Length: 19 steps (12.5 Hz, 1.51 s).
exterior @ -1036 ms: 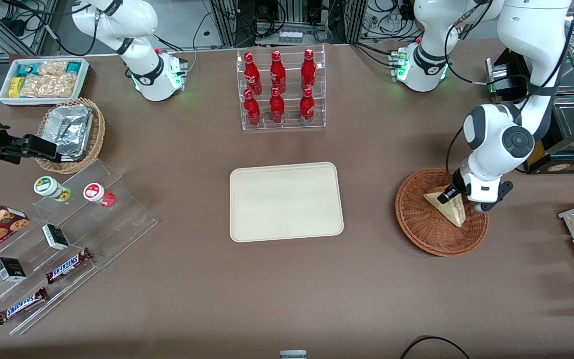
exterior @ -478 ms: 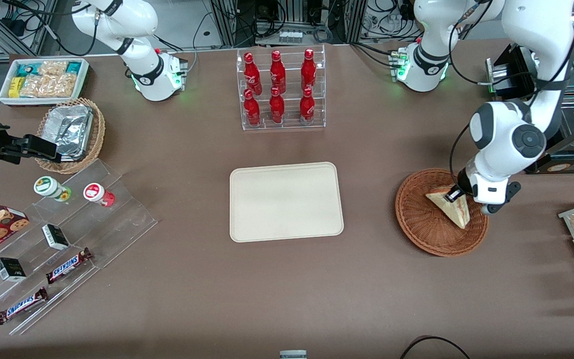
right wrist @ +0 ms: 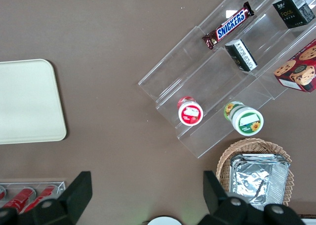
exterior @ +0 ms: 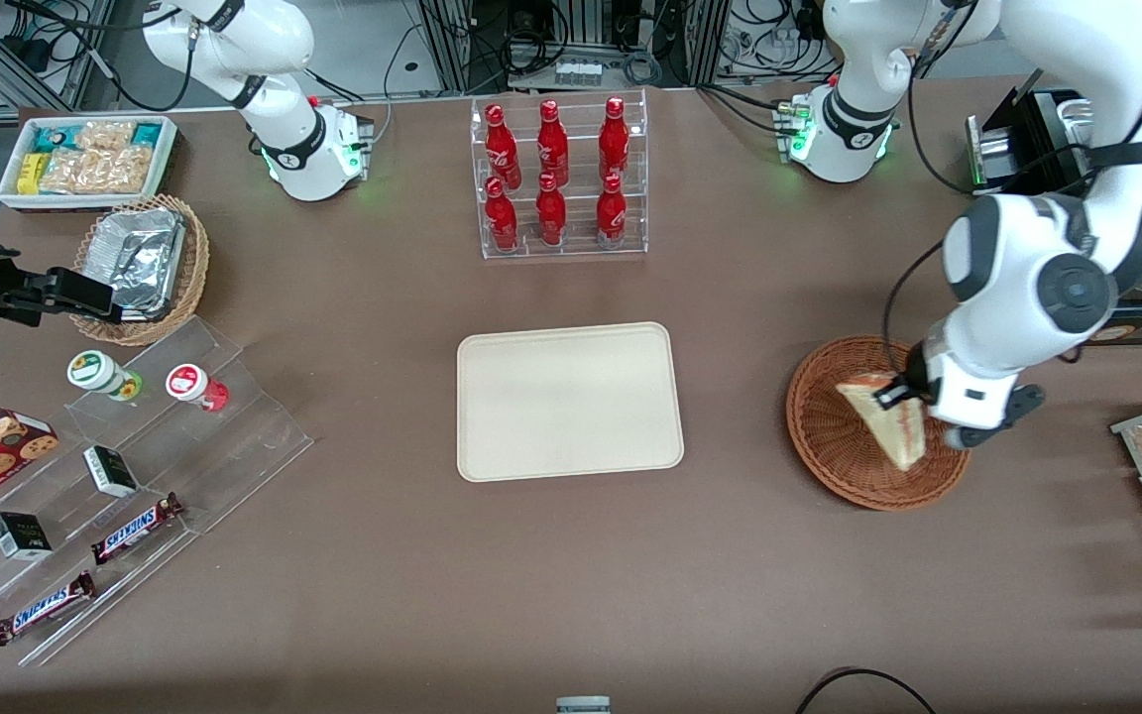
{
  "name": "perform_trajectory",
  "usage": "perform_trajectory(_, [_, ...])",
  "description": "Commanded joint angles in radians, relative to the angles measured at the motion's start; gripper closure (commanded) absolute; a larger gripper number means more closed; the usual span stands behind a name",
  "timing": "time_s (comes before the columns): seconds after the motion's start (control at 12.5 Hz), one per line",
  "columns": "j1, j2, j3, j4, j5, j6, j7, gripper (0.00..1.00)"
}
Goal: Place sandwich from basket to tray
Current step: 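Carry the held sandwich over the cream tray with the left gripper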
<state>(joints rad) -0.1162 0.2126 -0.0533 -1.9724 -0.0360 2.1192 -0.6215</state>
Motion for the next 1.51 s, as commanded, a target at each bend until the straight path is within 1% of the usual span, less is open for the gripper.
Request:
perform_trajectory(0.0, [-0.078,0.072,-0.014,0.093,0.001,-0.047,0.013,1.0])
perform_trajectory(0.32, [-0.284,0.206,-0.013,0.199,0.005,-0.048,-0.03,1.0])
perform_trajectory(0.48, [-0.353,0.266,-0.013,0.263,0.004,-0.05,-0.053,1.0])
perform_trajectory(0.72, [-0.482,0.349,-0.011,0.374,0.016,-0.053,-0.177,1.0])
perform_trajectory(0.88, [-0.543,0.416,-0.011,0.467,0.057,-0.057,-0.257,1.0])
perform_trajectory(1.04, [-0.603,0.479,-0.011,0.544,0.06,-0.08,-0.316,1.0])
perform_trajectory(1.28, [-0.652,0.533,-0.01,0.589,0.106,-0.081,-0.372,1.0])
perform_trajectory(1.43, [-0.66,0.55,-0.01,0.601,0.107,-0.09,-0.373,1.0])
